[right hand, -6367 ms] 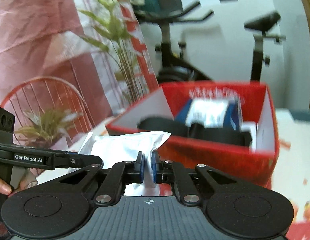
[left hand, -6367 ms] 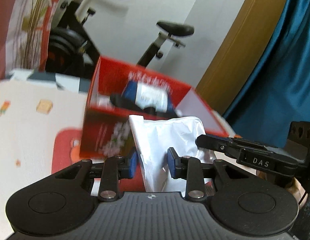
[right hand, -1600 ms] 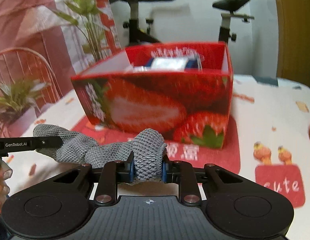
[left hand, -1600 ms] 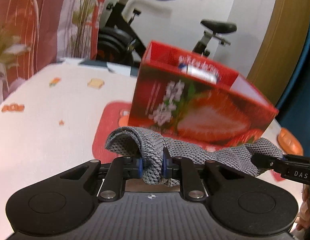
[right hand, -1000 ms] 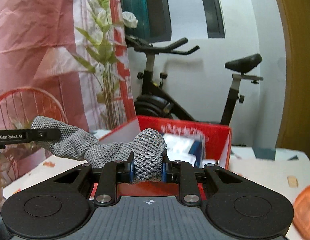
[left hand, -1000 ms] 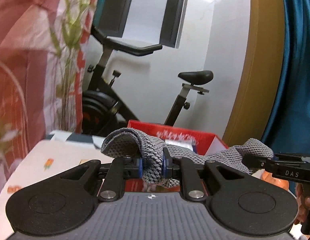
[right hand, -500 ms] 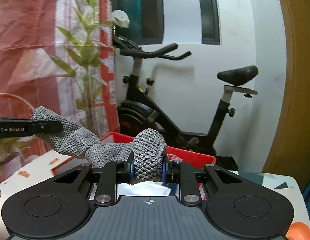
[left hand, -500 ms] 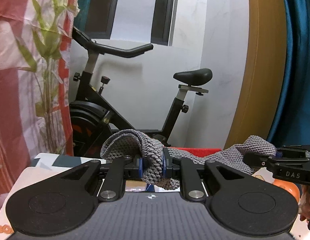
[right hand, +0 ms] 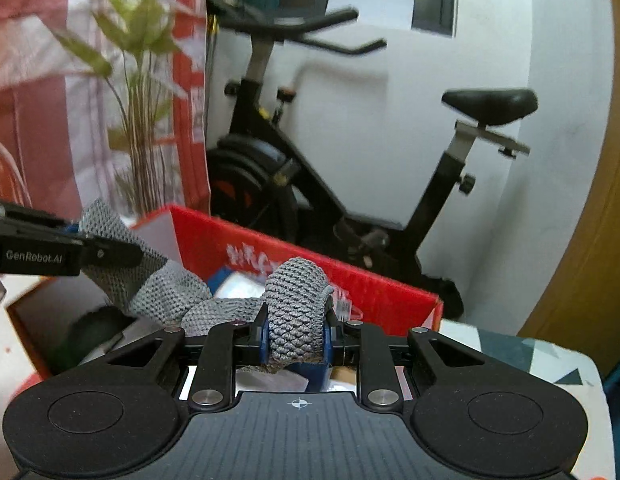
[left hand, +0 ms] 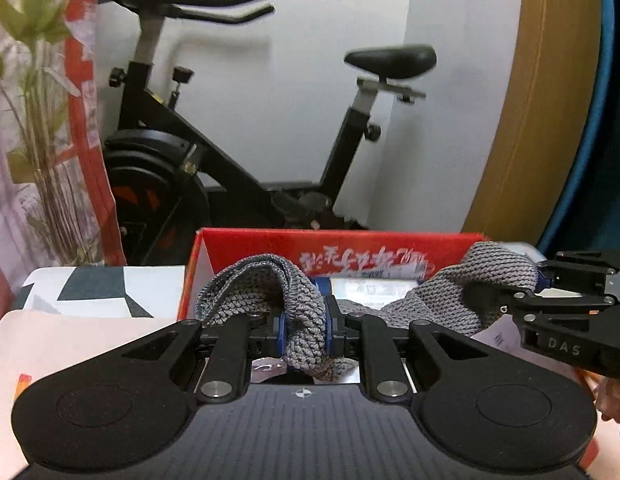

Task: Organize soft objects
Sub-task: 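Lift the grey towel with both grippers and carry it over the box, then lower the grey towel into the red box and open both grippers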

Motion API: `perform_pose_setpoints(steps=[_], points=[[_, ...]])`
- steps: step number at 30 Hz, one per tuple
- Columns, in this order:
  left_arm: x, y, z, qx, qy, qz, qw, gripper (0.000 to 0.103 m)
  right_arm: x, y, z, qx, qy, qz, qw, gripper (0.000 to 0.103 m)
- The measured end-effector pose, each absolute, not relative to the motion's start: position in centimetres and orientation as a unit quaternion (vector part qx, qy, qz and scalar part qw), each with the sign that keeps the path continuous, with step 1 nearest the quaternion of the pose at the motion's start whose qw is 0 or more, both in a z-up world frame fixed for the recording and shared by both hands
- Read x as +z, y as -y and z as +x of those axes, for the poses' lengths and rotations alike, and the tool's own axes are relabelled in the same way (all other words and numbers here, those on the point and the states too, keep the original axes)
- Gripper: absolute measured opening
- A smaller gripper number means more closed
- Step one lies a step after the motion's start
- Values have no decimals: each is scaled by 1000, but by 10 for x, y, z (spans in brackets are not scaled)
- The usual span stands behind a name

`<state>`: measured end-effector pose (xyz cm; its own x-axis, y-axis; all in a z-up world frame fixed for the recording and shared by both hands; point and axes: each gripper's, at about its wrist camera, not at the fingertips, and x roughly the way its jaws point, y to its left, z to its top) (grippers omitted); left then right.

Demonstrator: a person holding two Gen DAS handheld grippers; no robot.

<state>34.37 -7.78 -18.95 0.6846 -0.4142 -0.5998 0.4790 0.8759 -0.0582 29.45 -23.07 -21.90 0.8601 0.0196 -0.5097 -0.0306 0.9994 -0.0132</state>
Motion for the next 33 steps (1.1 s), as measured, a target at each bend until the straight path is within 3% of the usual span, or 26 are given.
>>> perform_pose_setpoints(steps=[12,23,25,27,29,33], points=[[-217,98,358,-282,-376,111,876,18,-251,215,334,43,-384,-43,921,21],[-227,96,361,-280,-398,109,867,19,-262,219,344,56,-440,-32,896,21],[-223,97,358,-282,-386,123,870,23,-262,219,346,57,-449,-32,891,24],[-219,96,353,-279,-377,131,874,48,-262,221,348,53,-454,-29,889,26],[-215,92,348,-269,-362,139,882,64,-261,220,347,45,-453,-30,890,30],[-203,80,341,-261,-344,136,891,70,-259,215,341,26,-442,-51,895,34]])
